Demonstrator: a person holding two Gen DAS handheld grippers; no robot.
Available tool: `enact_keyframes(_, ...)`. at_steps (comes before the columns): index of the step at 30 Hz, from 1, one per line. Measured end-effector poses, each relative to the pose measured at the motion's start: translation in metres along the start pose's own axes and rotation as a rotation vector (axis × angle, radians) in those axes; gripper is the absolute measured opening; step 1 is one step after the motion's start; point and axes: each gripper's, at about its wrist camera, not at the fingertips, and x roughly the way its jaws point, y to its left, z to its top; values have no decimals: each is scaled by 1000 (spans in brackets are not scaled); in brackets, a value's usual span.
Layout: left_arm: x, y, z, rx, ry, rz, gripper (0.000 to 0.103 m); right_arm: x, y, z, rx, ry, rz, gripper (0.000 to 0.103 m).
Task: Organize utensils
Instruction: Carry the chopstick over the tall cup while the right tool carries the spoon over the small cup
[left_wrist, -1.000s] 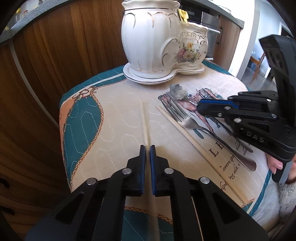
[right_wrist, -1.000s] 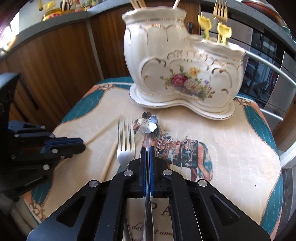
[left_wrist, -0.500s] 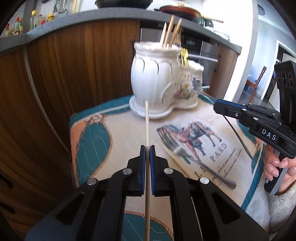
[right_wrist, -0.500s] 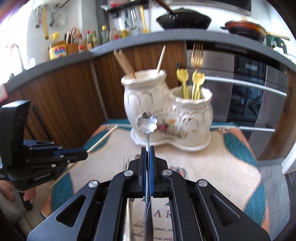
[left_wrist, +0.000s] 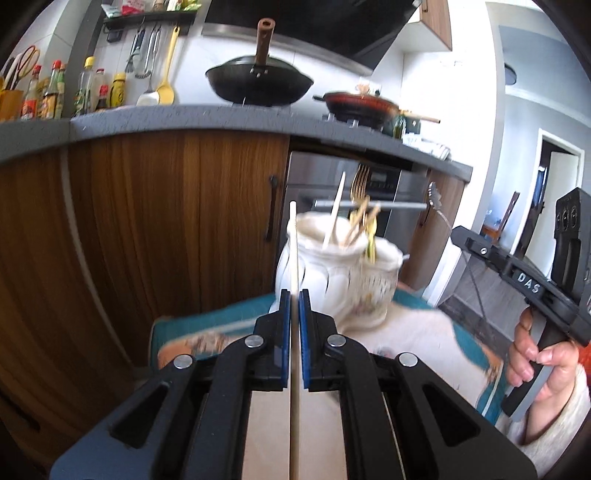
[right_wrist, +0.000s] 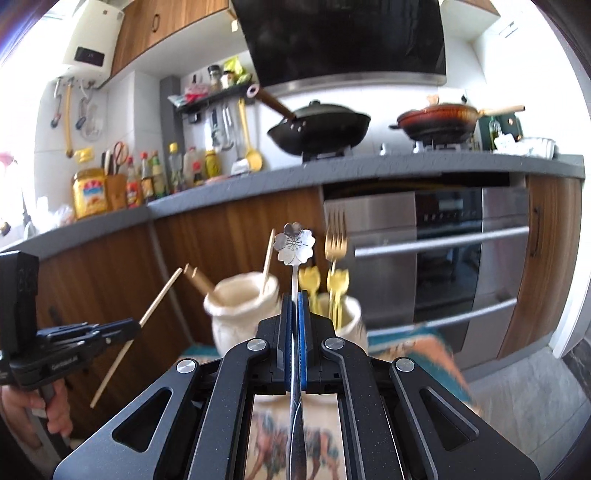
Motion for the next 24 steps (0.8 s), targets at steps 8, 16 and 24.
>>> enact_keyframes(8, 27, 2, 38, -5, -82, -42, 4, 34, -10, 36, 36, -67, -4, 4)
enact_keyframes(16, 56, 10, 75, -81, -168, -120, 4, 77, -22, 49, 116, -113, 0, 4)
enact_keyframes(24, 93, 9, 99, -132, -255, -168, 4, 108, -44, 41, 181, -154, -56, 4)
